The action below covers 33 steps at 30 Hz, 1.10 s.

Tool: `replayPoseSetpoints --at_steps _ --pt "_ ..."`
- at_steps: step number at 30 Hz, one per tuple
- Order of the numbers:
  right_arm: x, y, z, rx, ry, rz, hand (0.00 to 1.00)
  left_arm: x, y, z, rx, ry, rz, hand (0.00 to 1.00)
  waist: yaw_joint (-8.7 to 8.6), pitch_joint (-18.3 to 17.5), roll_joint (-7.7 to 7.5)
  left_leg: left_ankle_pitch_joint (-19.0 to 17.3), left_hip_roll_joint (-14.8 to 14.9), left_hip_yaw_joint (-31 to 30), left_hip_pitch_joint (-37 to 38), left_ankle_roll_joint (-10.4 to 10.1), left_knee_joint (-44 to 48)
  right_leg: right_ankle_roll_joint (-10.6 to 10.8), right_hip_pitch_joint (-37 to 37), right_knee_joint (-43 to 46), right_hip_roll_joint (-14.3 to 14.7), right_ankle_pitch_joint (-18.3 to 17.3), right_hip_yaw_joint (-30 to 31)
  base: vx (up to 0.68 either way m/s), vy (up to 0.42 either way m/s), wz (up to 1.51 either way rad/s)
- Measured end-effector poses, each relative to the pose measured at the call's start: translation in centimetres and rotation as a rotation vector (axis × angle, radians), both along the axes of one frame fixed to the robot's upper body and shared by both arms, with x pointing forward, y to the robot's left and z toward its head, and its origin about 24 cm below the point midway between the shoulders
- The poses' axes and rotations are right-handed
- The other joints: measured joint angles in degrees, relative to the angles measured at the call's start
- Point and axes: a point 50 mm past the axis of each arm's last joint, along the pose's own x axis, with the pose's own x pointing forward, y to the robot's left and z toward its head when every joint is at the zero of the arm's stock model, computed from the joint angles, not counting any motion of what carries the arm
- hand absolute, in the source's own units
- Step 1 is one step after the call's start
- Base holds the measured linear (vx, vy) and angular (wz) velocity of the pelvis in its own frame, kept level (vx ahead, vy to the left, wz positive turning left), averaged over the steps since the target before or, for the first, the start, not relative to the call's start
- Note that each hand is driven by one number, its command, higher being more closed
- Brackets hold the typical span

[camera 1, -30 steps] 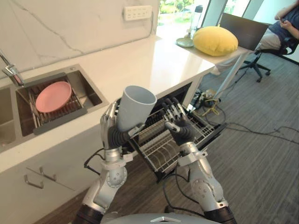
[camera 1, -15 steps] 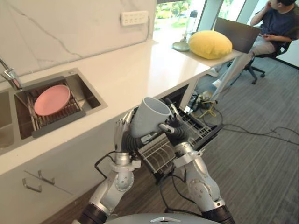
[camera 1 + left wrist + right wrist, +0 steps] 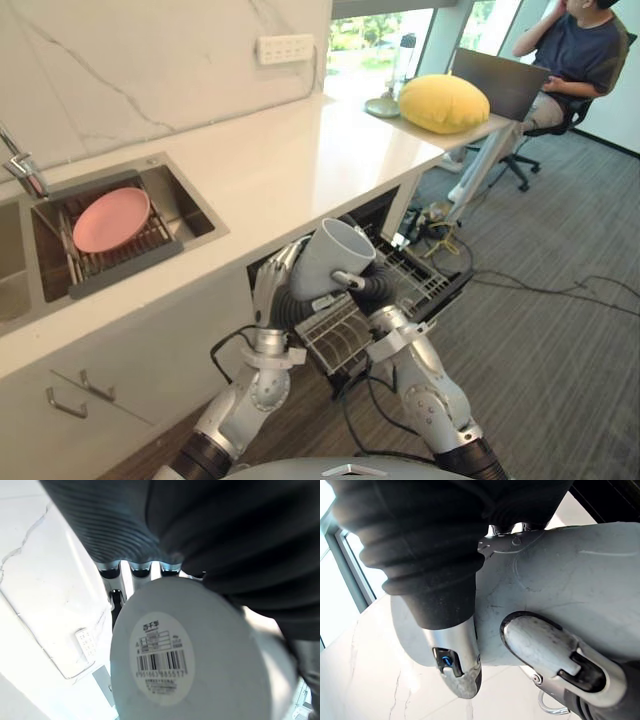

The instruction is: Walk over to the sink, pick up the cup, carry it to the dishwasher, place the cup inside the dishwasher, then close the dishwasher door

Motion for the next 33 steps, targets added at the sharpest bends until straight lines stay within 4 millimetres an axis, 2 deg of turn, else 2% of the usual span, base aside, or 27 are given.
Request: replayPoseSetpoints --at_steps 10,11,19,32,33 --pt "-0.07 0.19 -0.45 0.029 0.06 0.049 0.0 -0.04 0.13 -0.16 0.029 -0.006 -0.004 1.0 -0.07 -1.13 -0.54 1.25 -0.58 -0.56 0.09 0.1 -1.75 -0.15 -0.46 0.33 -0.29 -0.12 -0.61 -0.03 -0.007 0.03" --pt "-0.08 0.21 -0.46 0.036 0.065 0.052 1.0 -0.04 0.13 -0.15 0.03 -0.007 -0.005 1.0 -0.09 -1.23 -0.64 1.37 -0.62 -0.68 0.07 0.09 -1.86 -0.15 -0.46 0.34 -0.32 -0.12 -0.77 -0.02 -0.007 0.04" --pt "-0.03 0.0 -0.58 0.107 0.101 0.059 1.0 0.05 0.34 -0.18 0.043 -0.022 -0.025 1.0 -0.2 -1.32 -0.77 1.95 -0.74 -1.16 0.08 0.09 -2.36 -0.17 -0.43 0.46 -0.37 -0.13 -1.25 -0.03 -0.007 0.03" --pt "0.14 -0.28 -0.69 0.111 0.12 0.008 1.0 0.41 0.15 -0.82 0.058 -0.008 -0.033 1.0 -0.86 -1.54 -1.0 3.23 -1.05 -1.34 0.46 -0.06 -4.0 -0.18 -0.72 0.47 -0.35 -0.12 -1.37 -0.01 -0.003 0.01" --pt "0.14 -0.26 -0.68 0.113 0.119 0.007 1.0 0.4 0.14 -0.82 0.055 -0.008 -0.033 0.0 -0.87 -1.54 -1.0 3.23 -1.05 -1.34 0.47 -0.07 -4.01 -0.18 -0.72 0.48 -0.35 -0.12 -1.36 0.0 0.0 0.0"
